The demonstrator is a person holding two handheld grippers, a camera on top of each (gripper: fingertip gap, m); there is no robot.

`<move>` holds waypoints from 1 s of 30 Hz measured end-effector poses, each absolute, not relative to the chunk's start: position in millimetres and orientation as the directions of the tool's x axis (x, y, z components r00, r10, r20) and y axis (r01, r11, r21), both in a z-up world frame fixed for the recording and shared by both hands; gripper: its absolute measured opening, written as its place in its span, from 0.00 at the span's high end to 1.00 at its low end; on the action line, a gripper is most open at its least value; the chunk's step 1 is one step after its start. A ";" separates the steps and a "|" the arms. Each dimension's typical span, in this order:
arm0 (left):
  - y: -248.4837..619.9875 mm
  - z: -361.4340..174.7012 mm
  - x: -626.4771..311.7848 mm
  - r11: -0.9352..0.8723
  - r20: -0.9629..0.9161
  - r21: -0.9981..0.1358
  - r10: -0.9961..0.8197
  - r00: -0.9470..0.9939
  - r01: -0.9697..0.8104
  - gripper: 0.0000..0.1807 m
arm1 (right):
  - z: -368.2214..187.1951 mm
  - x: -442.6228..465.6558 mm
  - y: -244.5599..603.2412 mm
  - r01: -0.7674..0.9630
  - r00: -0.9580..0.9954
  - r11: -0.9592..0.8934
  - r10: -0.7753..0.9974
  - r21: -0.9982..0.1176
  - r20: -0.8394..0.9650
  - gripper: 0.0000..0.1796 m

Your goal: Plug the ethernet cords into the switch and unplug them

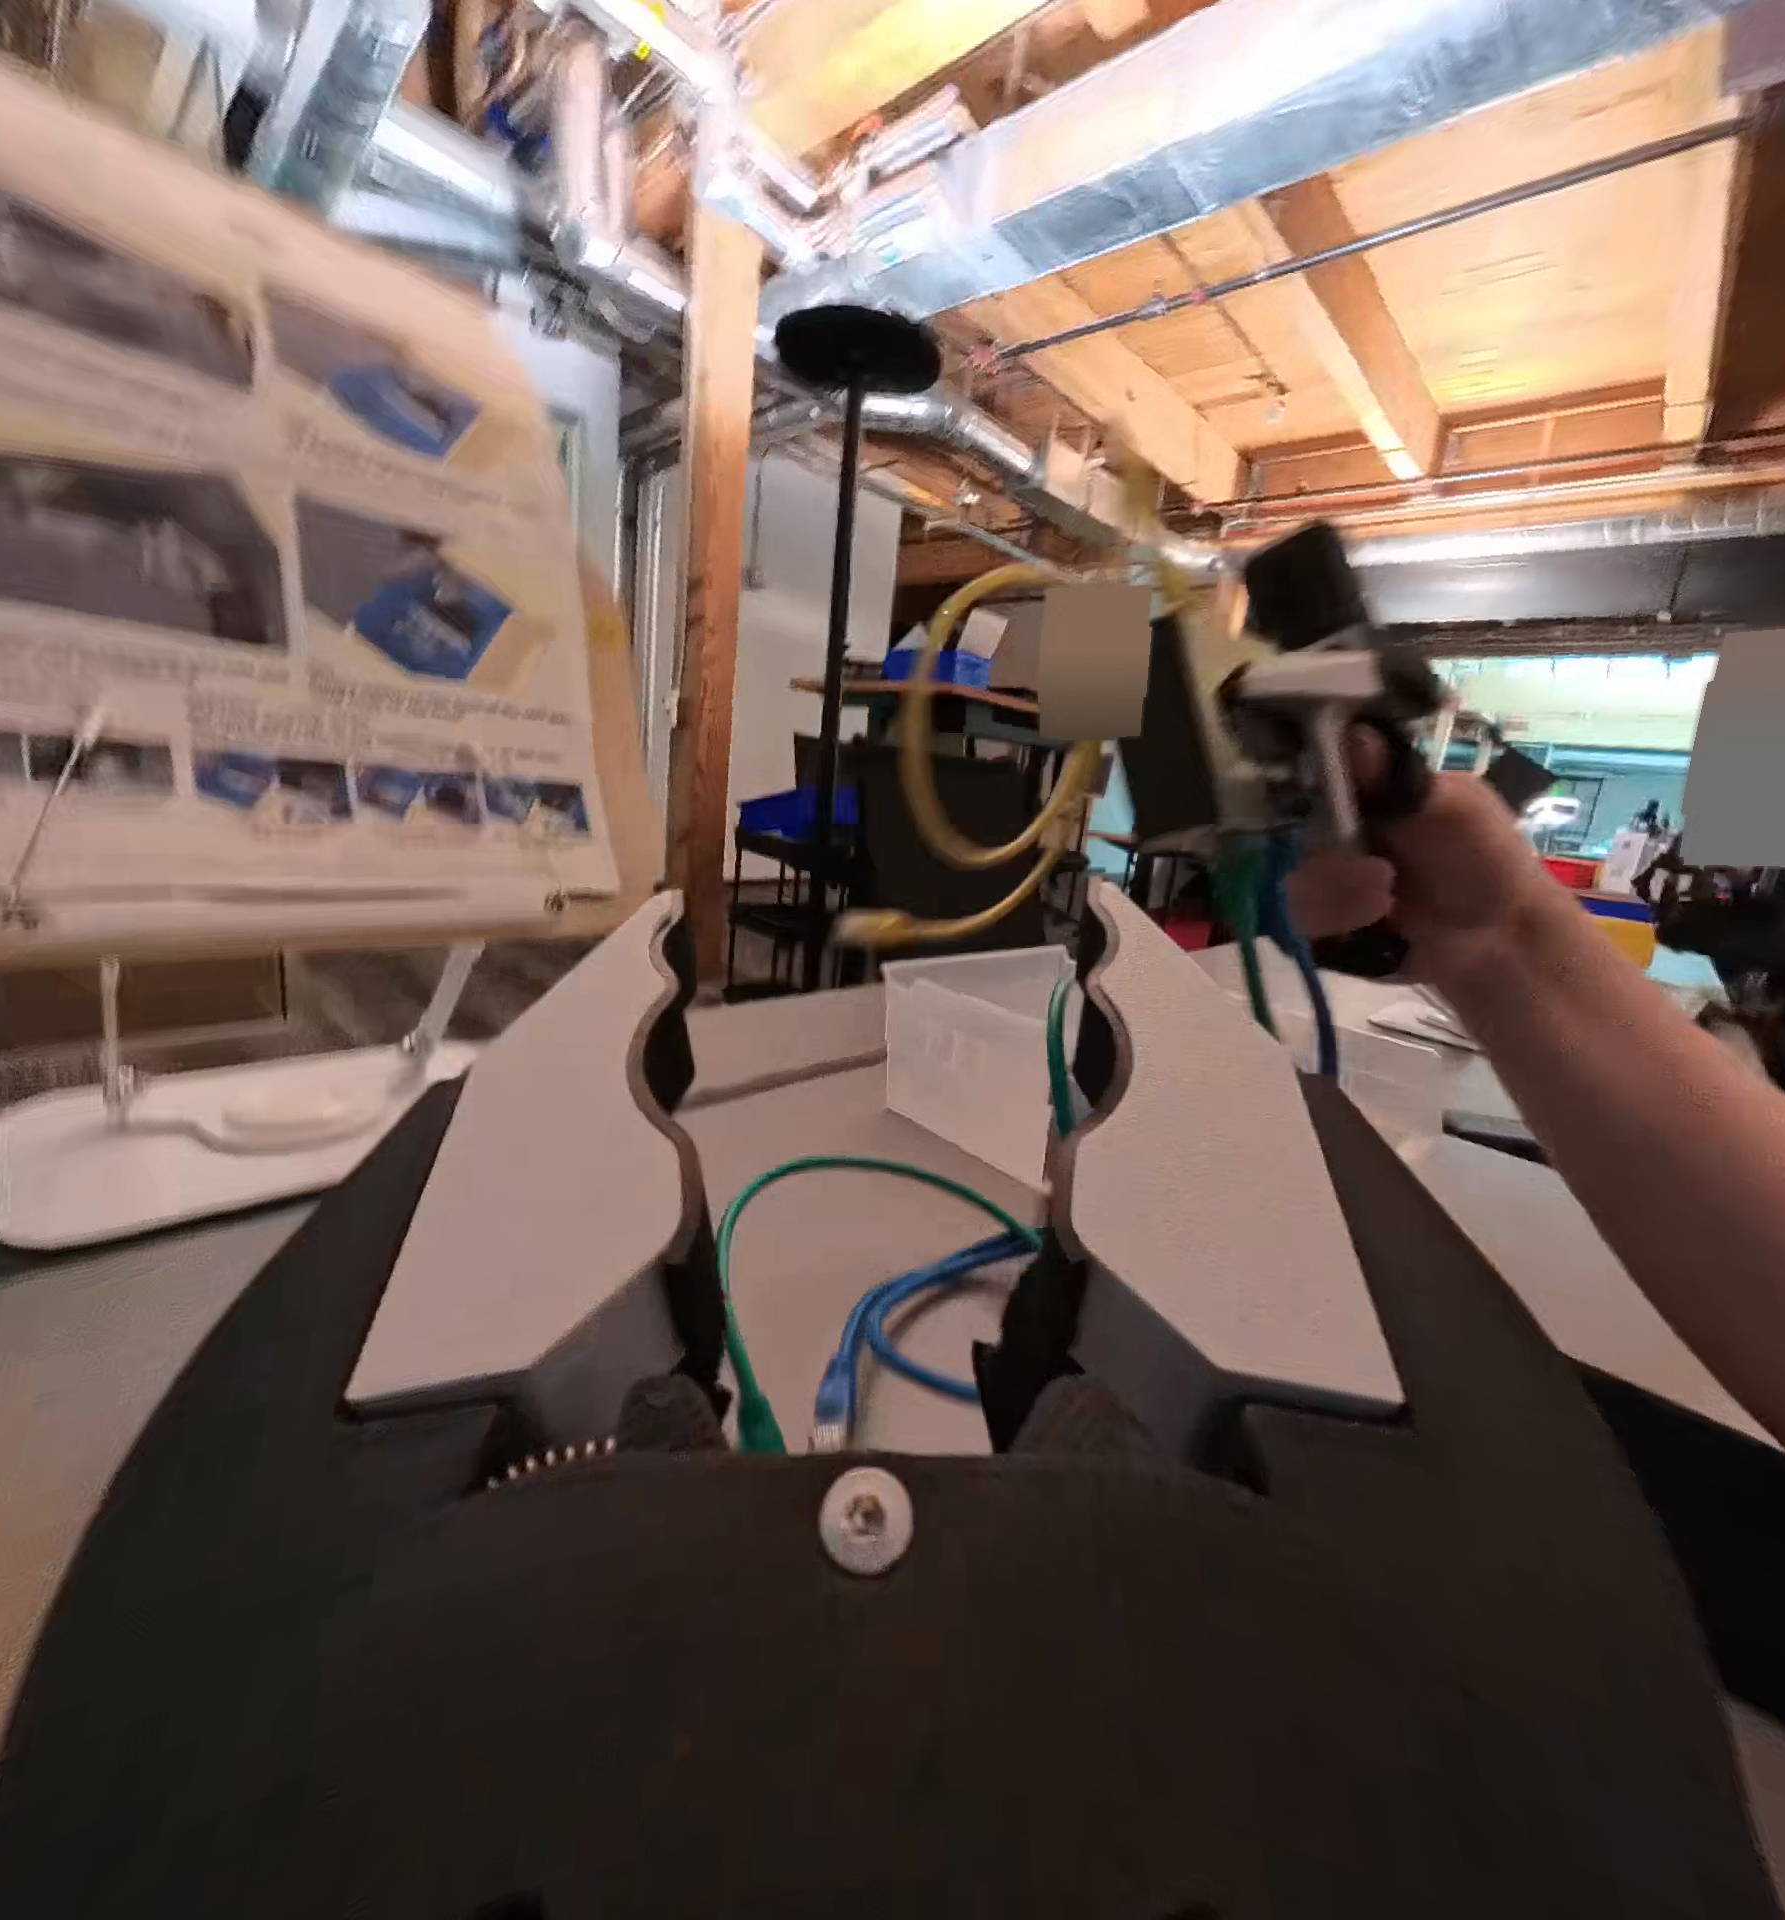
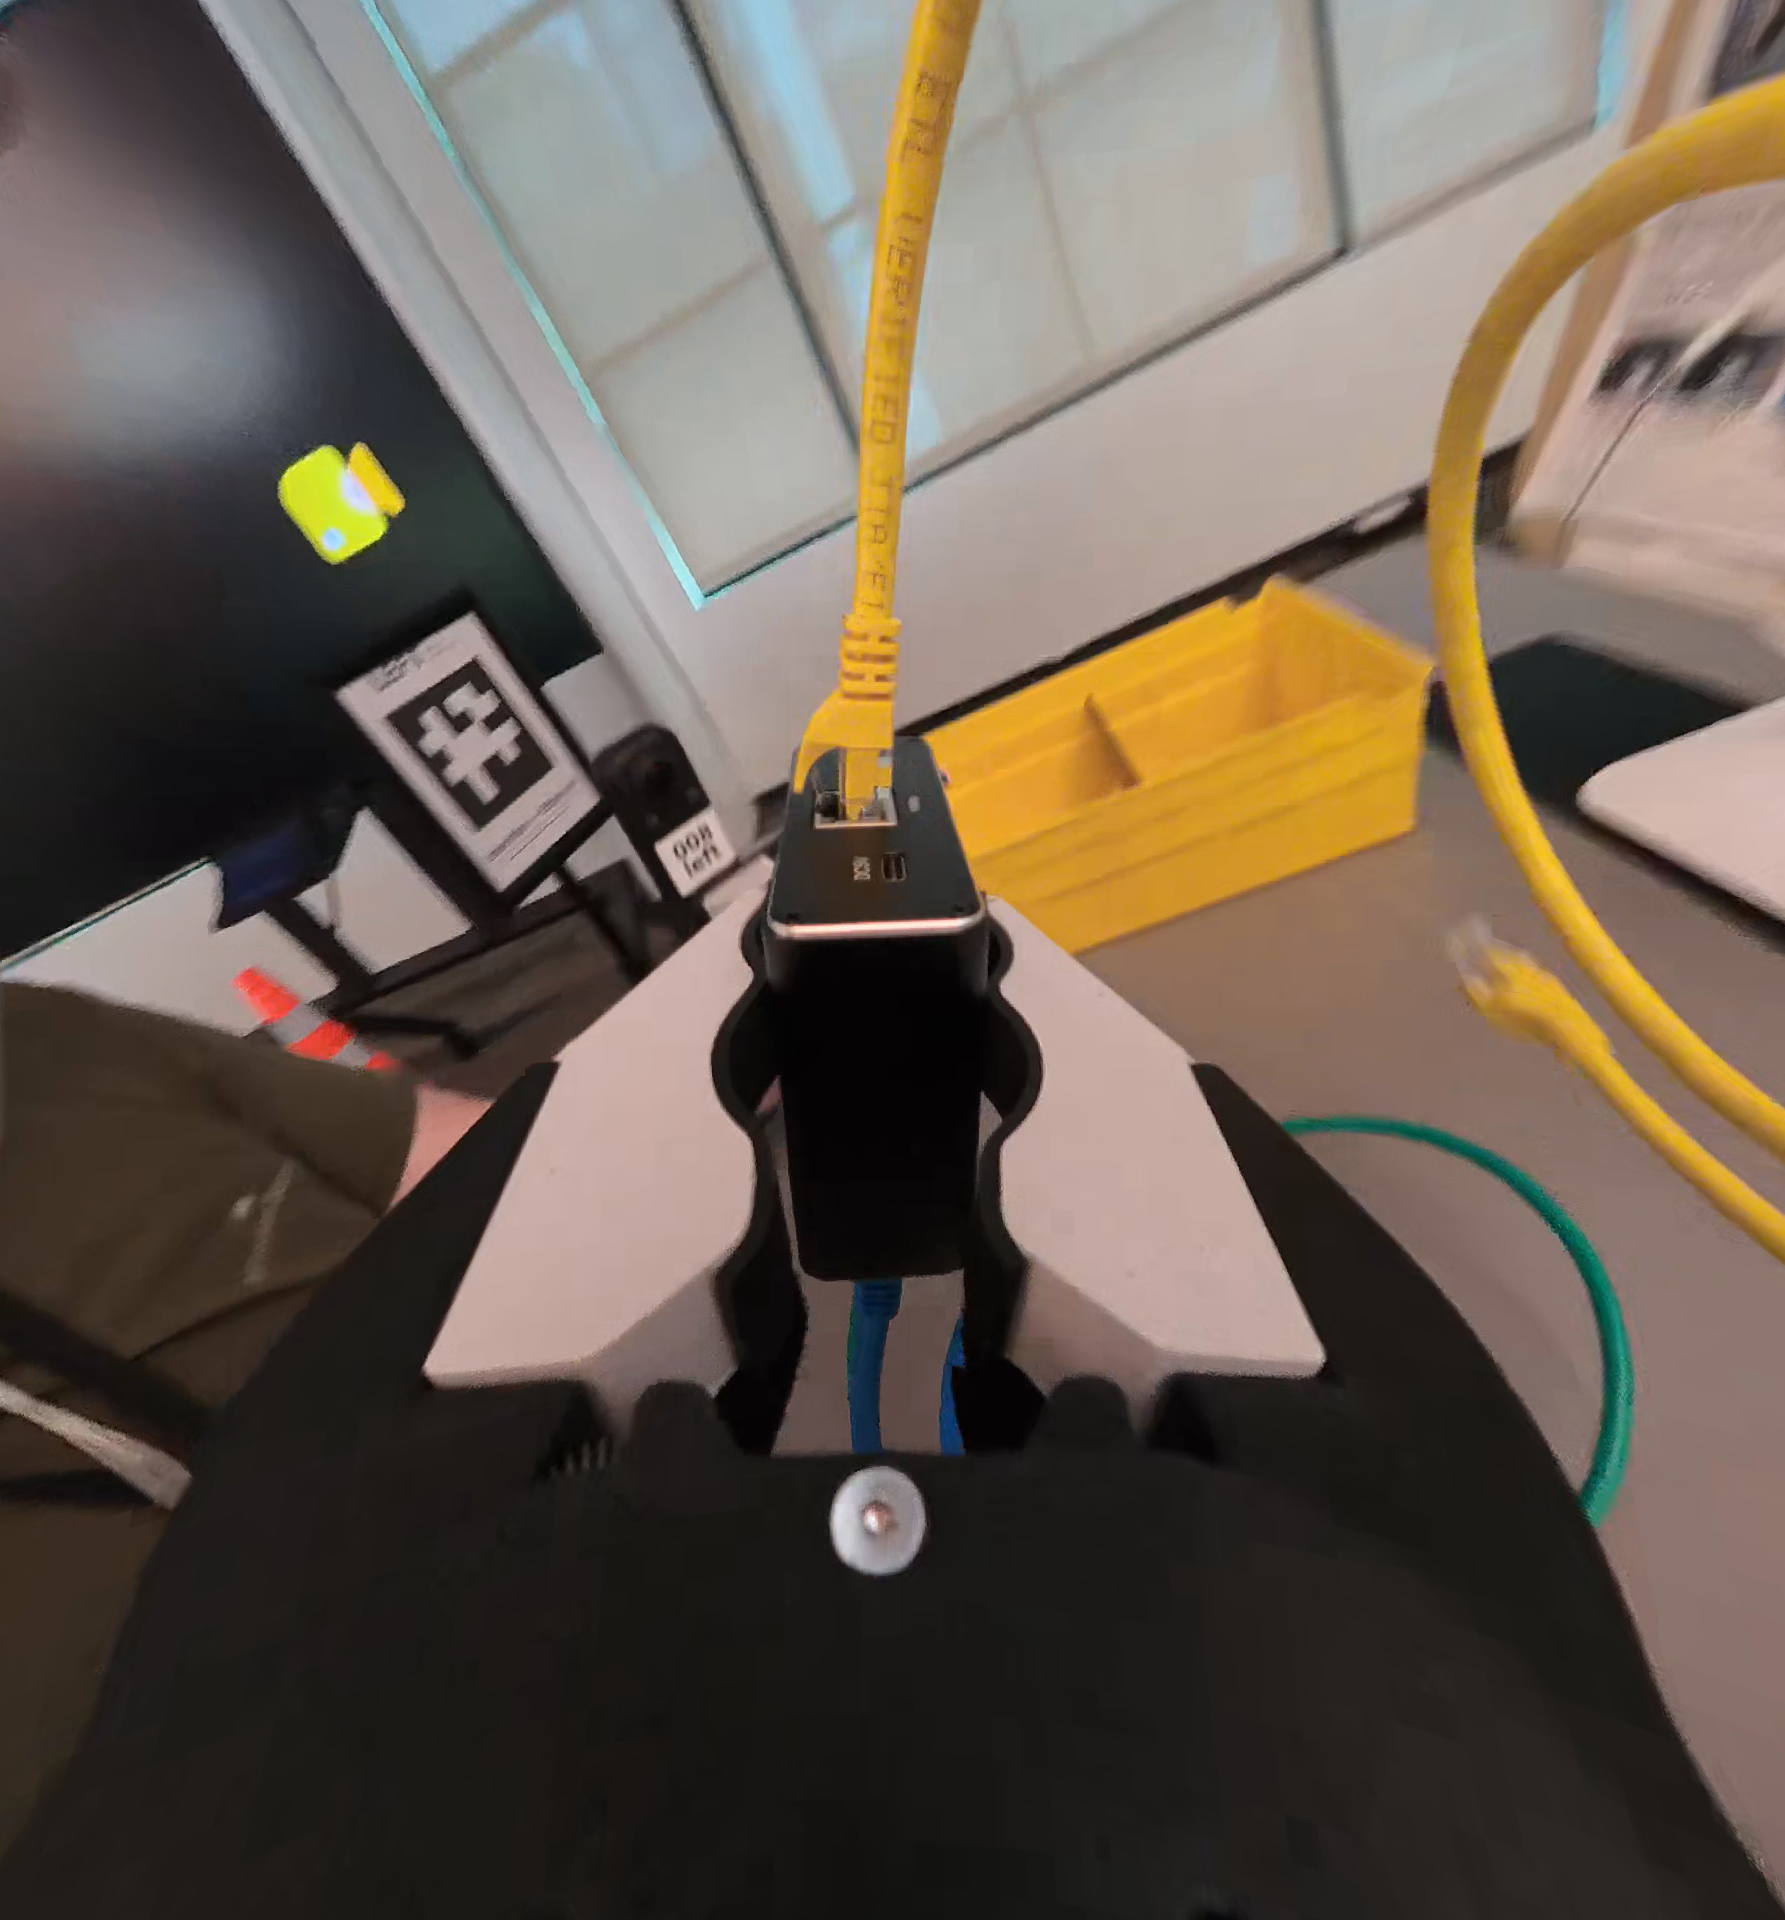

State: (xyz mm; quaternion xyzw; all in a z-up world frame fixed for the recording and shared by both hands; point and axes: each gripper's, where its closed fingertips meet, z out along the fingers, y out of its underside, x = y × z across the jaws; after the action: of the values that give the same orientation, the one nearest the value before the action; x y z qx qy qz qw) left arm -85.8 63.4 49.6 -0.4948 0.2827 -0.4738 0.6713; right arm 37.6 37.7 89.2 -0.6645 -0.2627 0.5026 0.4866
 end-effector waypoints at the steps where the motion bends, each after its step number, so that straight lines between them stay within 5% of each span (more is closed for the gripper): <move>1: 73.4 42.6 -87.3 0.016 0.132 -0.937 -0.909 0.395 0.350 0.59 | 98.0 39.1 38.2 -0.168 0.388 -0.350 0.836 -0.921 -0.388 0.82; 10: 93.5 25.3 -89.2 -0.070 0.213 -0.942 -0.880 0.424 0.330 0.62 | 233.6 50.4 78.2 -0.066 0.607 -0.117 0.783 -0.991 -0.133 0.81; 17: 95.4 24.0 -88.6 -0.182 0.324 -0.905 -0.880 0.348 0.384 0.65 | 332.7 113.8 76.0 -0.056 0.727 -0.110 0.677 -0.992 -0.116 0.81; 30: 85.3 -1.8 -55.9 -0.143 0.204 -0.973 -0.900 0.385 0.180 0.64 | 333.7 220.2 71.0 0.128 0.951 -0.280 0.307 -0.952 0.038 0.81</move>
State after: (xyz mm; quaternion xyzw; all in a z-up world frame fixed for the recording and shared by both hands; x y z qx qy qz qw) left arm -55.9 85.3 -1.8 -0.5960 0.3020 -0.4652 0.5806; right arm 220.2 71.0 333.7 -0.7962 -0.1365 0.0765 0.5844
